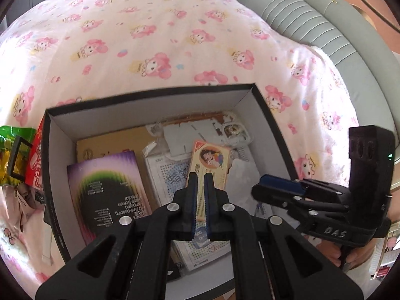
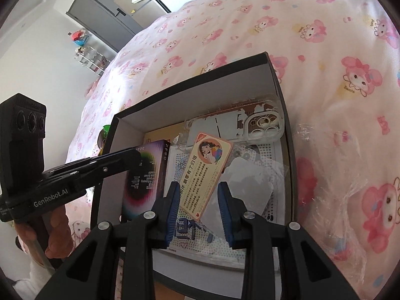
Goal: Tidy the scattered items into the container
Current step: 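Lower the held cartoon-girl card into the box with the left gripper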
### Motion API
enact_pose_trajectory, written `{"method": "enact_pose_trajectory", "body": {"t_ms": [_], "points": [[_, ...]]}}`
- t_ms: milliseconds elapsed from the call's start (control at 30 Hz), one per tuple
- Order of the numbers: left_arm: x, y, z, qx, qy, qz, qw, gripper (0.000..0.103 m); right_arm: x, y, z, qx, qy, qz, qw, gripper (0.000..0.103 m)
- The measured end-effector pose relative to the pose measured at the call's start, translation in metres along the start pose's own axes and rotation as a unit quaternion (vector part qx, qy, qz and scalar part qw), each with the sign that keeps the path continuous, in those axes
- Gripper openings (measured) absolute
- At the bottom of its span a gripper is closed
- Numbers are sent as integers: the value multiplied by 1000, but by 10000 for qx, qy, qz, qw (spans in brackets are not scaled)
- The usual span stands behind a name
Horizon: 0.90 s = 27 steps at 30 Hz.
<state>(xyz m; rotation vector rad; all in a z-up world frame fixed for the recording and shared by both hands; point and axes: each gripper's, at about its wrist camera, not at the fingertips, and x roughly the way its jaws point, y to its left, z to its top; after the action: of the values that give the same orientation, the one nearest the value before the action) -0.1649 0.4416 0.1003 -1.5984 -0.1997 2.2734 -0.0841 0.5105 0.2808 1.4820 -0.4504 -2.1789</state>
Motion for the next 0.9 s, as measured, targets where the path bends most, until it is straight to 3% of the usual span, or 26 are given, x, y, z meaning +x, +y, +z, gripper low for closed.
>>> {"method": "enact_pose_trajectory", "body": {"t_ms": [167, 267, 467, 533, 667, 867, 900], "points": [[10, 7, -16, -174, 219, 15, 9996, 4, -5, 3, -4, -169, -132, -342, 9992, 28], [10, 12, -23, -297, 318, -18, 9991, 9, 2, 7, -5, -286, -66, -488, 9984, 28], [20, 7, -23, -227, 403, -239, 9986, 33, 4, 14, -7, -461, -211, -843, 9951, 28], [26, 3, -18, -156, 442, -225, 9986, 51, 0, 12, -6, -437, -318, -924, 9943, 28], [40, 0, -9, -103, 625, -240, 9977, 52, 8, 7, -5, -394, -59, -911, 9950, 29], [44, 5, -14, -311, 761, -864, 9929, 50, 15, 20, -10, -829, 39, -1206, 9892, 30], [42, 5, -17, -328, 758, -886, 9926, 46, 16, 22, -10, -851, 59, -1184, 9893, 30]]}}
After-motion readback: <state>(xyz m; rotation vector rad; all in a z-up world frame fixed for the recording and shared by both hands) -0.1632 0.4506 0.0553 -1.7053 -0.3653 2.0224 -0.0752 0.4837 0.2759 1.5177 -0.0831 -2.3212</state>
